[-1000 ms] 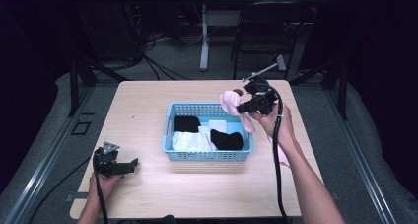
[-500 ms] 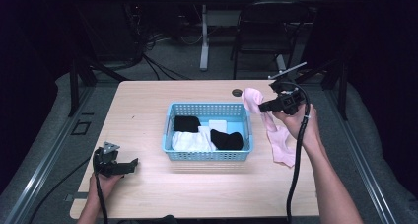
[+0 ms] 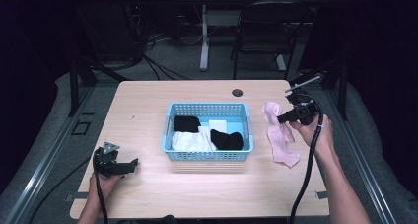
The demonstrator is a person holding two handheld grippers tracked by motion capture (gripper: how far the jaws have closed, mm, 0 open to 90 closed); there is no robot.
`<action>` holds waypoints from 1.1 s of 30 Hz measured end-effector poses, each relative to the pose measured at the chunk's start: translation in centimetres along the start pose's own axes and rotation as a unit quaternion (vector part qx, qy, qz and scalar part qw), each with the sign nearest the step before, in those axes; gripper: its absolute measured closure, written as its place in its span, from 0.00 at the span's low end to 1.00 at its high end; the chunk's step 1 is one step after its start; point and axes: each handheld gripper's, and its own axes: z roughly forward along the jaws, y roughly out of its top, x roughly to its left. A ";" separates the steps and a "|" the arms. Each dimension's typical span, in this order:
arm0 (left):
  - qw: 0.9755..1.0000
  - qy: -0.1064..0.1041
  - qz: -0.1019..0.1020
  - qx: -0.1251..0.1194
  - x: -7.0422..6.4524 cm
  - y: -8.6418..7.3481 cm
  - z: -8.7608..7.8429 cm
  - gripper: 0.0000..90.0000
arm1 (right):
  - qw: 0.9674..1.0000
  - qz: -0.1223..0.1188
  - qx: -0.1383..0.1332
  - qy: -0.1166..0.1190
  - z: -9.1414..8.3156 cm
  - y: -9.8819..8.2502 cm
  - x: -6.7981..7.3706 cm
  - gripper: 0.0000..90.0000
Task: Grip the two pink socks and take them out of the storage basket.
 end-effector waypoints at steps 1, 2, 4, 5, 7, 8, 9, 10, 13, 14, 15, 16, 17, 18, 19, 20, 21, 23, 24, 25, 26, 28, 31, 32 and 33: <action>1.000 0.000 0.000 0.000 0.0 0.0 0.0 0.01 | 1.000 0.004 0.008 -0.002 0.5 -0.3 -0.3 0.93; 1.000 0.000 0.001 0.001 0.0 0.0 0.0 0.01 | 1.000 0.010 0.028 -0.002 1.7 -0.9 -1.0 0.93; 1.000 0.000 0.000 0.000 0.0 0.0 0.0 0.01 | 0.999 0.013 0.032 -0.001 2.1 -1.2 -1.2 0.93; 1.000 0.000 0.001 0.001 0.0 0.0 0.0 0.01 | 0.999 0.014 0.045 -0.003 2.8 -1.5 -1.5 0.93; 1.000 0.000 0.000 0.000 0.0 0.0 0.0 0.01 | 0.998 0.017 0.057 -0.003 3.8 -2.0 -1.8 0.93; 1.000 0.000 0.000 0.000 0.0 0.0 0.0 0.01 | 0.998 0.017 0.066 -0.003 4.4 -2.3 -2.0 0.93; 1.000 0.000 -0.001 -0.001 0.0 0.0 0.0 0.01 | 0.997 0.018 0.073 -0.006 5.3 -2.7 -2.1 0.93; 1.000 0.000 -0.001 -0.001 0.0 0.0 0.0 0.01 | 0.997 0.018 0.073 -0.006 5.3 -2.7 -2.1 0.93; 1.000 0.001 -0.001 -0.001 0.0 0.0 0.0 0.01 | 0.996 0.019 0.082 -0.013 6.5 -3.2 -2.4 0.92; 1.000 0.001 -0.001 0.000 0.0 0.0 0.0 0.01 | 0.996 0.022 0.080 -0.013 6.8 -3.5 -2.4 0.89; 1.000 0.001 -0.001 0.000 0.0 0.0 0.0 0.01 | 0.996 0.019 0.082 -0.010 7.0 -3.6 -2.5 0.84; 1.000 0.001 -0.001 0.000 0.0 0.0 0.0 0.01 | 0.996 0.023 0.085 -0.004 7.1 -3.8 -2.6 0.78; 1.000 0.001 -0.001 0.000 0.0 0.0 0.0 0.01 | 0.996 0.023 0.085 -0.004 7.1 -3.8 -2.6 0.78; 1.000 0.001 -0.001 0.000 0.0 0.0 0.0 0.01 | 0.997 0.025 0.075 -0.010 6.7 -4.1 -2.6 0.65; 1.000 0.001 -0.001 0.000 0.0 0.0 0.0 0.01 | 0.997 0.028 0.071 -0.012 6.5 -4.2 -2.5 0.62; 1.000 0.001 -0.001 0.000 0.0 0.0 0.0 0.01 | 0.997 0.028 0.068 -0.011 6.3 -4.3 -2.5 0.56; 1.000 0.001 -0.001 0.000 0.0 0.0 0.0 0.01 | 0.997 0.028 0.068 -0.011 6.3 -4.3 -2.5 0.56; 1.000 0.001 -0.001 0.000 0.0 0.0 0.0 0.01 | 0.998 0.028 0.059 -0.010 5.5 -4.6 -2.4 0.43; 1.000 0.001 -0.001 0.000 0.0 0.0 0.0 0.01 | 0.998 0.030 0.055 -0.011 5.2 -4.9 -2.4 0.38; 1.000 0.001 -0.001 0.000 0.0 0.0 0.0 0.01 | 0.998 0.031 0.050 -0.009 4.9 -5.2 -2.4 0.32; 1.000 0.001 -0.001 0.000 0.0 0.0 0.0 0.01 | 0.998 0.035 0.043 -0.008 4.2 -5.8 -2.4 0.25; 1.000 0.001 -0.001 0.000 0.0 0.0 0.0 0.01 | 0.999 0.036 0.038 -0.007 4.0 -6.2 -2.4 0.19; 1.000 0.001 -0.001 0.000 0.0 0.0 0.0 0.01 | 0.999 0.035 0.030 -0.005 3.0 -7.9 -2.4 0.12; 1.000 0.001 0.001 0.001 0.0 0.0 0.0 0.01 | 0.999 0.032 0.030 -0.006 2.9 -8.4 -2.3 0.10; 1.000 0.001 0.001 0.001 0.0 0.0 0.0 0.00 | 0.999 0.032 0.030 -0.006 2.9 -8.4 -2.3 0.10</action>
